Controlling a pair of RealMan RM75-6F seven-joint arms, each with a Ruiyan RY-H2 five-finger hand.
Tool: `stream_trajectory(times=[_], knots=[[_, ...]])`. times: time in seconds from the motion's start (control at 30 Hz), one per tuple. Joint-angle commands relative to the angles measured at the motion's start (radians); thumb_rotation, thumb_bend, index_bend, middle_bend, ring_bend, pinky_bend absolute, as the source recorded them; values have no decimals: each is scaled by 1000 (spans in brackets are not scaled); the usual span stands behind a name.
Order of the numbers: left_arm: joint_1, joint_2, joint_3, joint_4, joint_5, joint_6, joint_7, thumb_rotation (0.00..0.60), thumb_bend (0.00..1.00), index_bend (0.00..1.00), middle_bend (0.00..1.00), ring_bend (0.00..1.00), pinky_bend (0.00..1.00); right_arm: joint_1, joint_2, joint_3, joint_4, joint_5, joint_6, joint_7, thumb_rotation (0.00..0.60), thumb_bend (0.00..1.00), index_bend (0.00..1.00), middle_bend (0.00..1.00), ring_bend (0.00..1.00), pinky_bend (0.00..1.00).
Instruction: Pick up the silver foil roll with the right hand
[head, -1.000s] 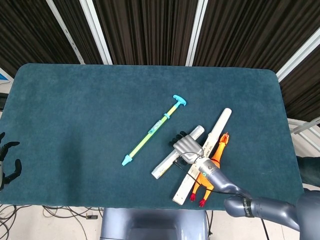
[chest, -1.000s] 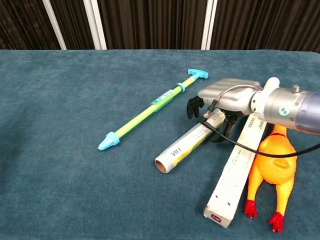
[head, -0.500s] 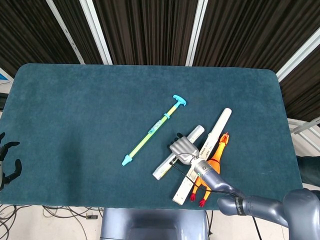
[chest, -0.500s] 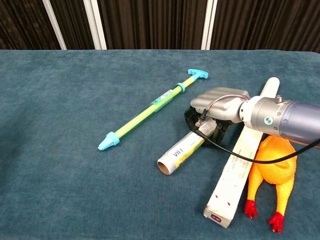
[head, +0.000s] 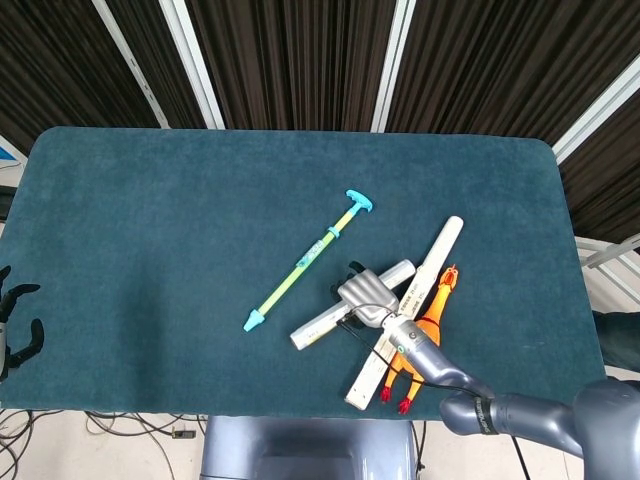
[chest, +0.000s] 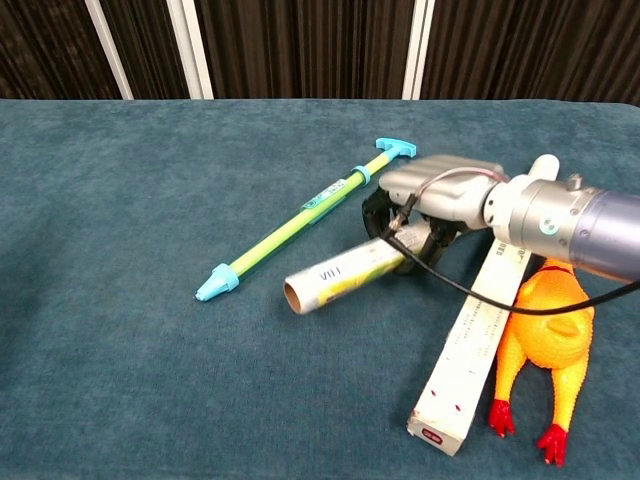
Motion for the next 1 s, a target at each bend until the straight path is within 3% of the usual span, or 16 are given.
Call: stream_trajectory(times=[0.03, 0.2, 0.37, 0.63, 1.0], knots=[[0, 0, 0, -1, 0, 0, -1, 600, 526, 241, 0, 0, 0, -11, 49, 26, -63, -27, 41, 60, 600, 479, 620, 588, 470, 175], [1, 2, 1, -3, 1, 1, -1, 600, 526, 241, 0, 0, 0, -53, 161, 76, -211, -32, 94, 222, 600, 449, 620, 584, 469, 175], [2, 1, 2, -4, 4, 4, 2, 600, 526, 241, 0, 0, 0, -110, 311, 114, -352, -54, 112, 489, 600, 439, 620, 584, 471, 175], [3, -2, 4, -7, 6, 10, 9, 600, 526, 241, 0, 0, 0, -180, 450, 100, -431, -162, 162, 759, 600, 439, 619, 584, 472, 175], [4, -3, 3, -5, 7, 14, 11, 600, 527, 241, 0, 0, 0, -183, 468, 73, -402, -203, 172, 806, 600, 444, 620, 583, 472, 175]])
